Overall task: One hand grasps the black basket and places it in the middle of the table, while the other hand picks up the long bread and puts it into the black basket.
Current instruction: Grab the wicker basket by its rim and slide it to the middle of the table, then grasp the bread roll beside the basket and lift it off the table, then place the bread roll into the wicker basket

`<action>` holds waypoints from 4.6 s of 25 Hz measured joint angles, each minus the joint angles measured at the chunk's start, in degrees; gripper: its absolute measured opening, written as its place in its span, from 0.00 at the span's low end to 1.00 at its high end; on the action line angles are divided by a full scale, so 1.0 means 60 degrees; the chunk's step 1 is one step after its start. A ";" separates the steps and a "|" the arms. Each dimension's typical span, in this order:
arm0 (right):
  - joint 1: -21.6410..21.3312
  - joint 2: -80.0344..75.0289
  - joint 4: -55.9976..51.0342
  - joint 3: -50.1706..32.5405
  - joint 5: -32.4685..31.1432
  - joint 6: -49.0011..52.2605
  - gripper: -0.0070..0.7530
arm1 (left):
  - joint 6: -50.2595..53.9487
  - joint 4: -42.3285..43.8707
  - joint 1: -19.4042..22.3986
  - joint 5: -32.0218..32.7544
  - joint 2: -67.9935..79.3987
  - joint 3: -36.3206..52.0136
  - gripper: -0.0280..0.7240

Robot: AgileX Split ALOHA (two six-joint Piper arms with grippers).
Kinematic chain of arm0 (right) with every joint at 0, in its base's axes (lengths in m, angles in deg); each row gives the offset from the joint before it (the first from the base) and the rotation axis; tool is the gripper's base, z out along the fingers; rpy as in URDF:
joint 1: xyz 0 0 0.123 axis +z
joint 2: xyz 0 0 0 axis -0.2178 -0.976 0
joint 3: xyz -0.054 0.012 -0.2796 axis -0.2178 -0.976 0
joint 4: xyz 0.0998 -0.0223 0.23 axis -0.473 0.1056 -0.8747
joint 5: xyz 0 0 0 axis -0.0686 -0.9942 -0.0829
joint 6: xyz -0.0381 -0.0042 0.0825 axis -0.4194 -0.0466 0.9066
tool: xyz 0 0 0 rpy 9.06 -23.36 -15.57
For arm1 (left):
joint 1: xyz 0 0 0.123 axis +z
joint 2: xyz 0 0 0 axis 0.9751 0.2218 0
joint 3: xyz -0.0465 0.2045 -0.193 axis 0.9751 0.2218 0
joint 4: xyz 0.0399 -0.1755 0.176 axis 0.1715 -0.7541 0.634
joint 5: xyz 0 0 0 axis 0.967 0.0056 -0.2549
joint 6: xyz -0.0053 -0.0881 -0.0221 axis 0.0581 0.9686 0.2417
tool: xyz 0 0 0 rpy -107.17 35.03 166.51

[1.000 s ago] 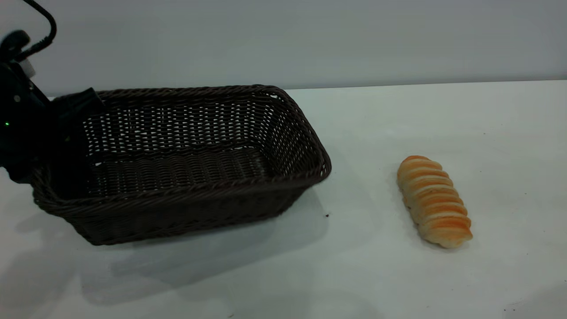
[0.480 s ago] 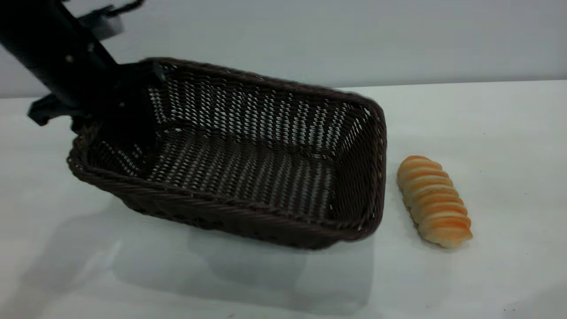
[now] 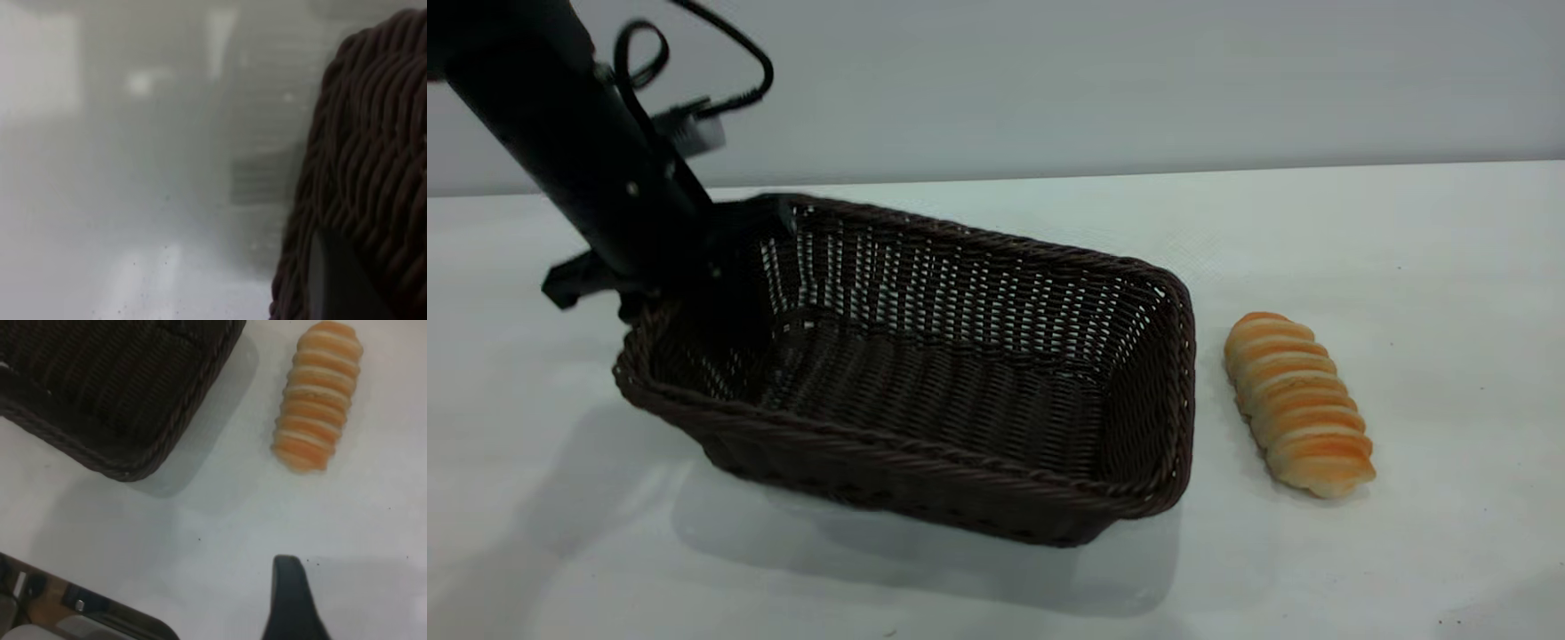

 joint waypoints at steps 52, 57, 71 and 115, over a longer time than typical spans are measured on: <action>0.0000 -0.1580 -0.3285 0.0048 0.0273 -0.2375 0.66 | 0.0812 0.1556 0.0000 0.1226 -0.3783 -0.0048 0.77; 0.0000 -0.4122 -0.4392 0.0766 0.1178 -0.3561 0.62 | 0.0724 0.1562 0.0000 0.1289 -0.4675 -0.0048 0.77; 0.0921 -1.0085 -0.4829 0.3089 0.3832 -0.4979 0.60 | 0.0627 0.1577 0.0000 0.2087 -0.5676 -0.0037 0.77; 0.3200 -0.8045 -0.3804 0.3898 0.2237 -0.3137 0.52 | 0.0188 0.2988 0.0000 0.3356 -0.6229 -0.0031 0.69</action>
